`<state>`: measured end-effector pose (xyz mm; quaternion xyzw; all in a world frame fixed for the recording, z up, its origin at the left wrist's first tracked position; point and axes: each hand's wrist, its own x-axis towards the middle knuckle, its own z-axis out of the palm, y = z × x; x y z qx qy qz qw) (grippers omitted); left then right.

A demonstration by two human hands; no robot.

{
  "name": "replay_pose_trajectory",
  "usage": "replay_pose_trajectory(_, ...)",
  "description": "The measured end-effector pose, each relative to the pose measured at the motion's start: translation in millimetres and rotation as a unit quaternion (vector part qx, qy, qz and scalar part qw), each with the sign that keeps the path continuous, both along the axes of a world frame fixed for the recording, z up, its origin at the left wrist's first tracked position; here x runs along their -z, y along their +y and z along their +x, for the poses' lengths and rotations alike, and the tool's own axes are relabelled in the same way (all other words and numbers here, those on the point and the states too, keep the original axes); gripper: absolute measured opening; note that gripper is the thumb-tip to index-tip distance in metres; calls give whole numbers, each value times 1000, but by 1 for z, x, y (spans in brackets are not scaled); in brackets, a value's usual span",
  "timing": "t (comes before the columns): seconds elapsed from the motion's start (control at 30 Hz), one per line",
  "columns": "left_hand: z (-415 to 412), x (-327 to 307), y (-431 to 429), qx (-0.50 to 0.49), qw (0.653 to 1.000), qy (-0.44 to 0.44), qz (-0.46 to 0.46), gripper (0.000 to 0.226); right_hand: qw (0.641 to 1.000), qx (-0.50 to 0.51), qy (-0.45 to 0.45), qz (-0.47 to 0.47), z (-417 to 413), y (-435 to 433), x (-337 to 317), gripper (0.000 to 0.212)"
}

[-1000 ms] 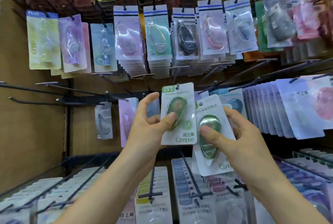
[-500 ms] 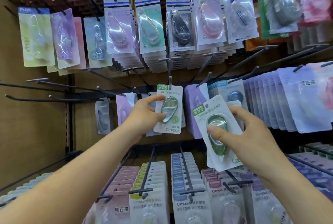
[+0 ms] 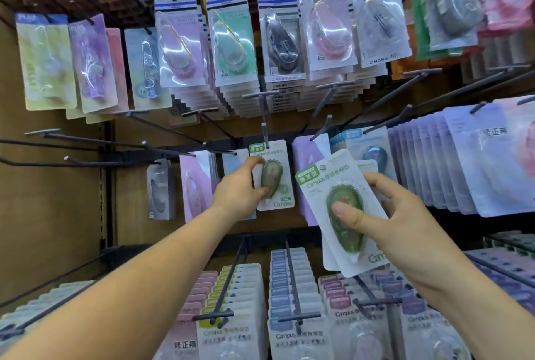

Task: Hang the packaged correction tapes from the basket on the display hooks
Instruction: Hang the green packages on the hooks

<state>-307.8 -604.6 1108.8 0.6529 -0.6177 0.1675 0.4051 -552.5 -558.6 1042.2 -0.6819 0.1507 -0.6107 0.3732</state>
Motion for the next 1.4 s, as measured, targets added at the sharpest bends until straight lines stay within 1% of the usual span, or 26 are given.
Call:
replay_pose_trajectory(0.03, -2, 0, 6, -22, 1000, -8, -2, 59, 1000, -3, -4, 2, 0, 0, 0, 28)
replay_pose_trajectory(0.07, -7, -1, 15, -25, 1000, 2, -19, 54, 1000, -4, -10, 4, 1, 0, 1, 30)
replay_pose_trajectory(0.1, -12, 0, 25, 2, 998, 36, -46, 43, 1000, -3, -17, 5, 2, 0, 1, 33)
replay_pose_trajectory(0.13, -19, 3, 37, 64, 990, 98, -72, 29, 1000, -3, -24, 5, 3, 0, 1, 35)
replay_pose_trajectory(0.17, -26, 6, 50, 147, 971, 175, -75, 17, 1000, -5, -31, 4, 4, -1, 1, 35)
replay_pose_trajectory(0.2, -35, 10, 63, 230, 943, 237, -51, 15, 999, -9, -36, 4, 6, 0, 1, 35)
replay_pose_trajectory(0.23, -44, 12, 75, 289, 918, 272, -20, 18, 999, -15, -36, 2, 8, 1, 1, 36)
replay_pose_trajectory(0.27, -51, 14, 83, 327, 901, 285, 4, 21, 999, -22, -33, -3, 11, 2, 1, 38)
replay_pose_trajectory(0.33, -61, 16, 90, 369, 879, 302, 11, 20, 999, -29, -21, -19, 18, 6, 0, 42)
replay_pose_trajectory(0.47, -66, 11, 92, 384, 864, 320, -65, 12, 998, -46, -20, -42, 27, 11, 0, 41)
replay_pose_trajectory(0.57, -59, 1, 94, 365, 868, 299, -155, 12, 998, -49, -11, -43, 30, 12, -2, 34)
replay_pose_trajectory(0.63, -51, -9, 95, 348, 866, 293, -211, 17, 998, -40, 4, -45, 33, 12, -4, 28)
replay_pose_trajectory(0.67, -49, -14, 96, 337, 866, 290, -230, 18, 998, -40, 11, -45, 35, 12, -5, 26)
replay_pose_trajectory(0.73, -45, -20, 96, 321, 871, 283, -244, 12, 998, -44, 19, -44, 38, 14, -7, 26)
replay_pose_trajectory(0.83, -42, -24, 93, 307, 883, 270, -230, 6, 998, -47, 19, -37, 43, 14, -7, 24)
replay_pose_trajectory(0.97, -45, -31, 94, 306, 896, 261, -189, 8, 997, -73, 19, -9, 48, 12, -2, 24)
replay_pose_trajectory(1.1, -49, -33, 96, 290, 894, 300, -162, 21, 995, -96, 13, 17, 52, 14, -1, 25)
replay_pose_trajectory(1.23, -54, -22, 95, 256, 910, 306, -116, 17, 996, -80, 7, 27, 56, 14, -1, 23)
replay_pose_trajectory(1.33, -48, -7, 103, 294, 891, 333, -95, 33, 997, -70, 4, 33, 60, 13, 0, 23)
replay_pose_trajectory(1.4, -41, 1, 112, 320, 894, 307, -68, 39, 998, -54, 9, 28, 62, 12, 0, 22)
